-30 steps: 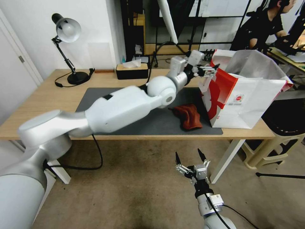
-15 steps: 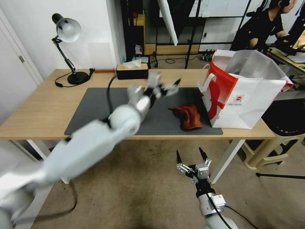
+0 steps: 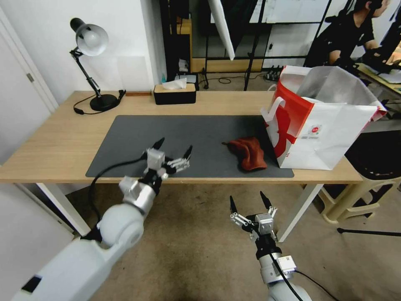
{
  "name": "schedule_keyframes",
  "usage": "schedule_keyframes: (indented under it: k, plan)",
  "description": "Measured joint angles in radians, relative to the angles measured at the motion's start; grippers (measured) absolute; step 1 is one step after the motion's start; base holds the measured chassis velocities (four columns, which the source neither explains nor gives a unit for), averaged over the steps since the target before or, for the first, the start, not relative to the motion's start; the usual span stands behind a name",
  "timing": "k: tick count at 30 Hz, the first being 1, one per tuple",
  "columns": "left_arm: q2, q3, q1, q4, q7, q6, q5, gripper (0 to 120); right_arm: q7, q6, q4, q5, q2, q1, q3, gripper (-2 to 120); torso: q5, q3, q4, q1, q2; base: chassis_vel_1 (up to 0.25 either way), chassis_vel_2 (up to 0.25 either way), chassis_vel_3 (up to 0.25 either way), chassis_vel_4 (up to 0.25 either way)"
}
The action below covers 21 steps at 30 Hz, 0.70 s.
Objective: Sweep shrimp from table into container with towel, then put container into takeout bag.
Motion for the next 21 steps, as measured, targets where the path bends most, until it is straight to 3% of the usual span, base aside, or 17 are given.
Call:
schedule_keyframes:
  k: [1, 5, 9, 12, 16, 18, 21]
  plan:
    - [-0.012, -0.021, 0.043, 0.005, -0.006, -0.034, 0.047, 100, 0.002, 0.001, 0.006, -0.002, 0.005, -0.005, 0.002, 100, 0.0002, 0.0, 0.0007, 0.0, 0.0, 0.0, 0.0, 0.0, 0.0]
    - [-0.033, -0.035, 0.099, 0.016, -0.03, -0.075, 0.125, 100, 0.009, 0.003, 0.023, -0.012, 0.021, -0.027, 0.017, 100, 0.0, 0.0, 0.0002, 0.0, 0.0, 0.0, 0.0, 0.0, 0.0]
    - [-0.048, -0.039, 0.127, 0.023, -0.049, -0.092, 0.158, 100, 0.011, 0.008, 0.033, -0.017, 0.032, -0.042, 0.027, 100, 0.0, 0.0, 0.0002, 0.0, 0.0, 0.0, 0.0, 0.0, 0.0]
    - [-0.077, -0.059, 0.186, 0.059, -0.086, -0.16, 0.234, 100, 0.013, 0.019, 0.051, -0.016, 0.049, -0.058, 0.046, 100, 0.0002, 0.0, 0.0004, 0.0, 0.0, 0.0, 0.0, 0.0, 0.0]
    - [-0.089, -0.071, 0.205, 0.071, -0.092, -0.185, 0.254, 100, 0.012, 0.019, 0.056, -0.01, 0.053, -0.063, 0.049, 100, 0.0, 0.0, 0.0, 0.0, 0.0, 0.0, 0.0, 0.0, 0.0]
    - [-0.134, -0.108, 0.263, 0.111, -0.099, -0.248, 0.311, 100, -0.002, 0.017, 0.062, 0.018, 0.056, -0.064, 0.057, 100, 0.0002, 0.0, 0.0005, 0.0, 0.0, 0.0, 0.0, 0.0, 0.0]
    - [-0.153, -0.12, 0.292, 0.14, -0.101, -0.278, 0.335, 100, -0.02, 0.012, 0.065, 0.034, 0.055, -0.062, 0.062, 100, 0.0002, 0.0, 0.0002, 0.0, 0.0, 0.0, 0.0, 0.0, 0.0]
